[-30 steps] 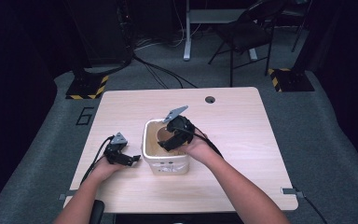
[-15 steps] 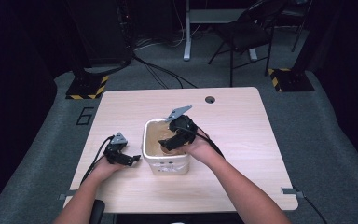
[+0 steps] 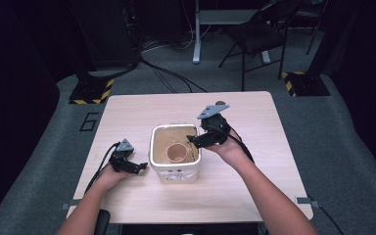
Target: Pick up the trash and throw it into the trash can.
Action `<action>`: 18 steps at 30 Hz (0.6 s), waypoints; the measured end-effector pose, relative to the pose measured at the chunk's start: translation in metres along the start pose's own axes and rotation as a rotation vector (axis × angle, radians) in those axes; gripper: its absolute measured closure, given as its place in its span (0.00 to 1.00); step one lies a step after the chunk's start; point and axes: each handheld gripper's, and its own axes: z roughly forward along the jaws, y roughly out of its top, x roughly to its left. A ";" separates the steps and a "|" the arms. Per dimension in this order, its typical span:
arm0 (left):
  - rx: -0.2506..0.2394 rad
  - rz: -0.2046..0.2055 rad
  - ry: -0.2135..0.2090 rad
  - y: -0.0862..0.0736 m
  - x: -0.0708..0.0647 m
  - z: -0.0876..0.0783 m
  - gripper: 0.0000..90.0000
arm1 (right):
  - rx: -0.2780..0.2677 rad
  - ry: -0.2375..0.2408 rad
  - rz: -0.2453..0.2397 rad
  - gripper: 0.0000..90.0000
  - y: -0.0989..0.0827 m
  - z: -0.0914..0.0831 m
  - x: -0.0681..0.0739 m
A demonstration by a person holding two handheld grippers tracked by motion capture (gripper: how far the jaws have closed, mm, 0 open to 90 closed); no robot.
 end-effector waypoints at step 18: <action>-0.001 -0.001 0.000 0.000 0.000 0.000 0.04 | -0.020 -0.107 0.087 0.18 -0.038 -0.025 -0.032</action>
